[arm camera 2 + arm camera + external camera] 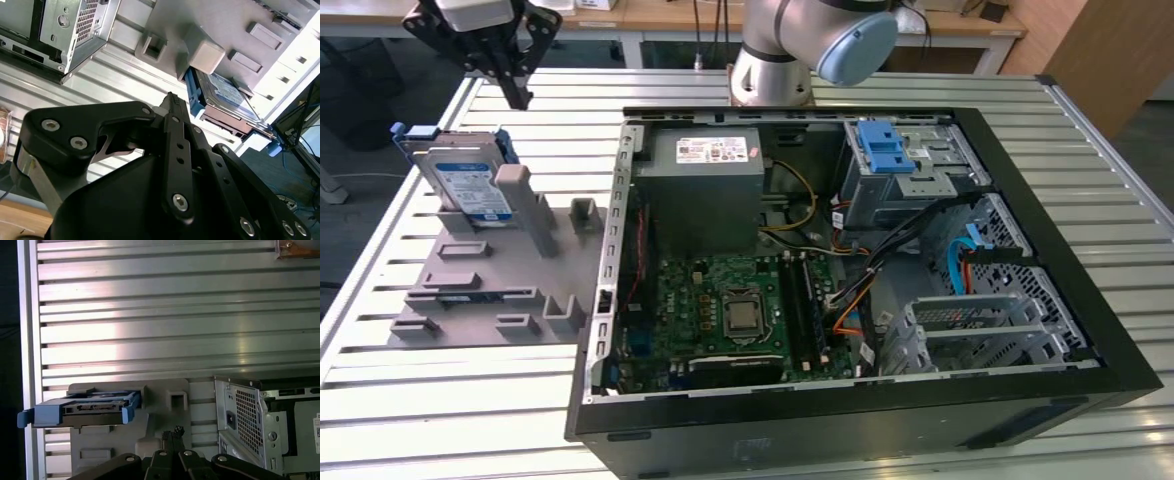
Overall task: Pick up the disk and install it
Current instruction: 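Reach for the disk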
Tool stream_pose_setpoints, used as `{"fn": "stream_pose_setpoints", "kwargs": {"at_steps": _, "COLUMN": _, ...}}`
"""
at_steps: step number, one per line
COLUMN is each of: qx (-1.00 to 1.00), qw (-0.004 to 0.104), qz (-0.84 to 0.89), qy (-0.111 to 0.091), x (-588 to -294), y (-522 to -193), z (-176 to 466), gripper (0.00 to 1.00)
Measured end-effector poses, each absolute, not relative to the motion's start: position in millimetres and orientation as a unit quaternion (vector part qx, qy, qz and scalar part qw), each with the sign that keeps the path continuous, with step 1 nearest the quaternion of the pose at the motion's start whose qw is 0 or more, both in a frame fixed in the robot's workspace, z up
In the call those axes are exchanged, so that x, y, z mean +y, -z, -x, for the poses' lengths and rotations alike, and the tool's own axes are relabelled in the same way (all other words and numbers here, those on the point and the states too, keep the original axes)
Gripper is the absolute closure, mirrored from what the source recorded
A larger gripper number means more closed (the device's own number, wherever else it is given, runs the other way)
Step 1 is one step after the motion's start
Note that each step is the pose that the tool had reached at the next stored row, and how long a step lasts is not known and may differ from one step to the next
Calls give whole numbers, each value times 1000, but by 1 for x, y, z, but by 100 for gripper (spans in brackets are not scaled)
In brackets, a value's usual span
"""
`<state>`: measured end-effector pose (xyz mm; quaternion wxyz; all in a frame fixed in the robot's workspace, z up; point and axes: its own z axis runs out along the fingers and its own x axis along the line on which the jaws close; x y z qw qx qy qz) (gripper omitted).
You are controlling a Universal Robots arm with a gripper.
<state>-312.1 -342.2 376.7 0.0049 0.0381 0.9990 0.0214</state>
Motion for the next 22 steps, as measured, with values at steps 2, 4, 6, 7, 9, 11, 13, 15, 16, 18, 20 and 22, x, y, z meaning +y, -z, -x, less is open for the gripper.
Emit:
{"fn": "stream_pose_setpoints", "kwargs": {"at_steps": 2, "qx": 999, "qw": 5, "qz": -38, "qy": -21, "x": -342, "y": -377, "z": 313, "gripper": 89}}
{"fn": "stream_pose_setpoints", "kwargs": {"at_steps": 4, "qx": 999, "qw": 5, "qz": -38, "qy": -21, "x": -342, "y": -376, "z": 314, "gripper": 89}}
{"fn": "stream_pose_setpoints", "kwargs": {"at_steps": 6, "qx": 999, "qw": 5, "qz": -38, "qy": -21, "x": -342, "y": -376, "z": 315, "gripper": 89}}
{"fn": "stream_pose_setpoints", "kwargs": {"at_steps": 7, "qx": 999, "qw": 5, "qz": -38, "qy": -21, "x": -342, "y": -376, "z": 316, "gripper": 89}}
{"fn": "stream_pose_setpoints", "kwargs": {"at_steps": 9, "qx": 999, "qw": 5, "qz": -38, "qy": -21, "x": -341, "y": -376, "z": 317, "gripper": 89}}
{"fn": "stream_pose_setpoints", "kwargs": {"at_steps": 11, "qx": 999, "qw": 5, "qz": -38, "qy": -21, "x": -341, "y": -376, "z": 318, "gripper": 89}}
{"fn": "stream_pose_setpoints", "kwargs": {"at_steps": 13, "qx": 999, "qw": 5, "qz": -38, "qy": -21, "x": -341, "y": -376, "z": 318, "gripper": 89}}
{"fn": "stream_pose_setpoints", "kwargs": {"at_steps": 15, "qx": 999, "qw": 4, "qz": -38, "qy": -21, "x": -341, "y": -376, "z": 319, "gripper": 89}}
{"fn": "stream_pose_setpoints", "kwargs": {"at_steps": 16, "qx": 999, "qw": 4, "qz": -38, "qy": -21, "x": -340, "y": -376, "z": 320, "gripper": 89}}
{"fn": "stream_pose_setpoints", "kwargs": {"at_steps": 18, "qx": 999, "qw": 4, "qz": -38, "qy": -21, "x": -340, "y": -375, "z": 321, "gripper": 89}}
{"fn": "stream_pose_setpoints", "kwargs": {"at_steps": 20, "qx": 999, "qw": 4, "qz": -38, "qy": -21, "x": -340, "y": -375, "z": 322, "gripper": 89}}
{"fn": "stream_pose_setpoints", "kwargs": {"at_steps": 22, "qx": 999, "qw": 4, "qz": -38, "qy": -21, "x": -340, "y": -375, "z": 324, "gripper": 89}}
